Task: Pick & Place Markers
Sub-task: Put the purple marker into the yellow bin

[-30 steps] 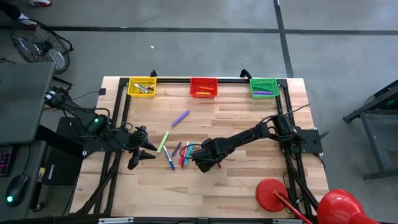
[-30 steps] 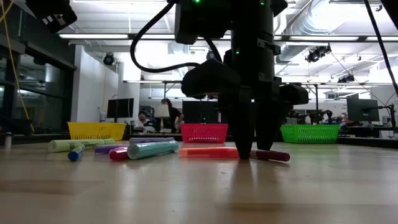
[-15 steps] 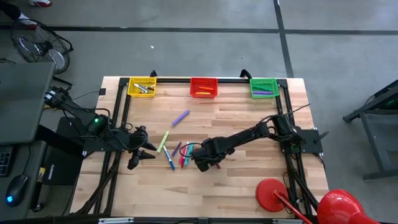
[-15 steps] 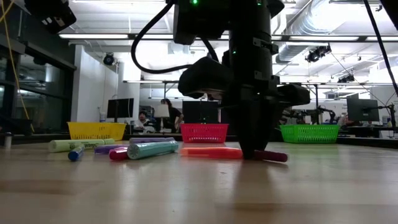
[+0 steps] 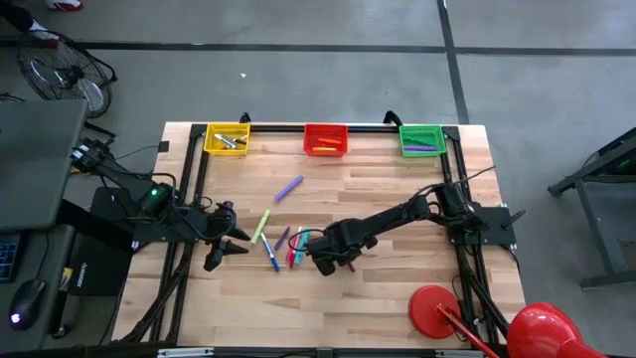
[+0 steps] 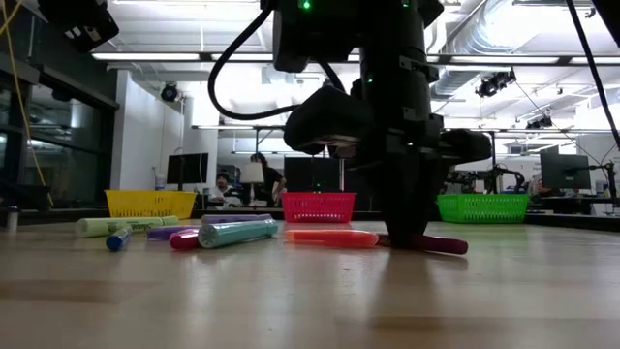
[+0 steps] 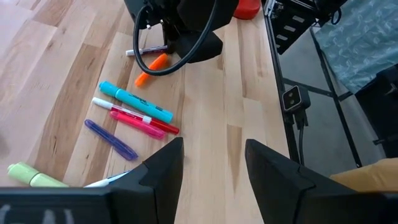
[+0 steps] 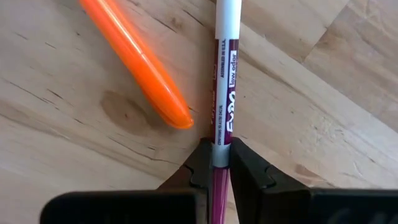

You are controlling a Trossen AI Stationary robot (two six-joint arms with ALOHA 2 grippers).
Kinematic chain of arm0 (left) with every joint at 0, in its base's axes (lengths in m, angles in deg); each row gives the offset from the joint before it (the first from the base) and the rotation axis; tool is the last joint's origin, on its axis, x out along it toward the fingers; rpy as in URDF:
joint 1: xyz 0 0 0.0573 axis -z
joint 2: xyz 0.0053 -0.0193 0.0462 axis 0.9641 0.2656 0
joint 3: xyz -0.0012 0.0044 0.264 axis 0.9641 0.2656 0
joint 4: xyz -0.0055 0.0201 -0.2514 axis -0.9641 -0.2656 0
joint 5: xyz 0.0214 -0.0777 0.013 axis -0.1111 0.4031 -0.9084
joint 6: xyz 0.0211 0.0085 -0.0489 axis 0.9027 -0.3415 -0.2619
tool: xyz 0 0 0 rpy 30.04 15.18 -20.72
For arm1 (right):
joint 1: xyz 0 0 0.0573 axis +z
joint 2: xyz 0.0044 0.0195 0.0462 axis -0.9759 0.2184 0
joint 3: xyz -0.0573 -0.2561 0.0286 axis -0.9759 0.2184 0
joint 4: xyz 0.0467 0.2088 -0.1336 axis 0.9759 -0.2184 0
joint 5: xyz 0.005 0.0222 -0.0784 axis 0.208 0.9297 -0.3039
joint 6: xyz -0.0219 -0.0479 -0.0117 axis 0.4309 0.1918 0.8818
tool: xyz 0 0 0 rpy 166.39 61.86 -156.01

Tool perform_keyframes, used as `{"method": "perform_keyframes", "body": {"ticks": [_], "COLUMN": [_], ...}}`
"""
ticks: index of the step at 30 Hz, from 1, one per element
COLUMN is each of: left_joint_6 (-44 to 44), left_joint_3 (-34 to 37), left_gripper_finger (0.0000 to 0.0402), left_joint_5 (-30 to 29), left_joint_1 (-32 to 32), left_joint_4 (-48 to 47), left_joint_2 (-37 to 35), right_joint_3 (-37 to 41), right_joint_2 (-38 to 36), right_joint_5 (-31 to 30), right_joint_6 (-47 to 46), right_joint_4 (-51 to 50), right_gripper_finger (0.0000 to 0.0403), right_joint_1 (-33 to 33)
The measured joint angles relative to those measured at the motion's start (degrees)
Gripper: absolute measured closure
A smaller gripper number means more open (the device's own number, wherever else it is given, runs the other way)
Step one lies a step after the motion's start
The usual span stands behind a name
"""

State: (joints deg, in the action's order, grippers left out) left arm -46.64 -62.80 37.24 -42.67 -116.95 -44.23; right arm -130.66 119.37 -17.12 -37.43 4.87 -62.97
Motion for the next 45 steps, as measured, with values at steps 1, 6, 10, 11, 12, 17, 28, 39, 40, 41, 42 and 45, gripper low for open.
{"method": "perform_keyframes", "body": {"ticks": [1,6,10,11,12,17,28,39,40,41,42,45], "left_joint_6": [-0.18,-0.18,-0.20,-0.22,-0.24,0.04,9.10,9.97,9.97,9.96,9.59,8.90], "left_joint_3": [0.00,0.00,0.00,0.00,0.00,-0.02,-0.02,-0.02,-0.02,-0.02,-0.02,-0.02], "left_gripper_finger": [0.0231,0.0231,0.0231,0.0231,0.0231,0.0231,0.0231,0.0231,0.0231,0.0231,0.0231,0.0231], "left_joint_5": [-0.11,-0.57,-3.51,-4.43,-4.98,-9.02,-15.58,-8.53,-7.34,-6.04,-5.26,-4.48], "left_joint_1": [0.00,-0.02,-0.03,-0.02,-0.04,-0.04,-2.15,-16.20,-17.38,-18.44,-19.42,-21.88], "left_joint_4": [0.06,0.37,0.43,0.53,0.74,4.55,20.66,40.06,42.23,44.31,46.24,49.98], "left_joint_2": [0.00,0.06,0.13,0.13,0.13,0.55,4.91,13.82,14.57,15.38,16.24,18.51], "right_joint_3": [0.01,0.33,0.41,0.33,0.28,0.29,0.18,0.05,0.05,0.05,0.05,0.05], "right_joint_2": [-0.37,-2.12,-4.98,-5.89,-6.58,-10.46,-20.17,-28.54,-29.09,-29.54,-29.94,-30.88], "right_joint_5": [-0.20,-2.32,-5.40,-6.12,-7.05,-12.03,-28.06,-35.51,-35.35,-35.49,-35.41,-34.58], "right_joint_6": [0.02,-0.58,-0.85,-0.84,-0.83,-0.76,5.07,26.86,28.91,30.84,32.76,38.23], "right_joint_4": [-0.25,-1.75,-4.15,-4.69,-5.13,-6.89,-4.39,7.74,8.83,9.96,11.21,14.39], "right_gripper_finger": [0.0378,0.0378,0.0379,0.0379,0.0379,0.0379,0.0379,0.0380,0.0380,0.0380,0.0380,0.0380], "right_joint_1": [0.02,0.19,0.33,0.24,0.22,0.17,-0.72,-2.68,-2.86,-3.10,-3.29,-4.01]}}
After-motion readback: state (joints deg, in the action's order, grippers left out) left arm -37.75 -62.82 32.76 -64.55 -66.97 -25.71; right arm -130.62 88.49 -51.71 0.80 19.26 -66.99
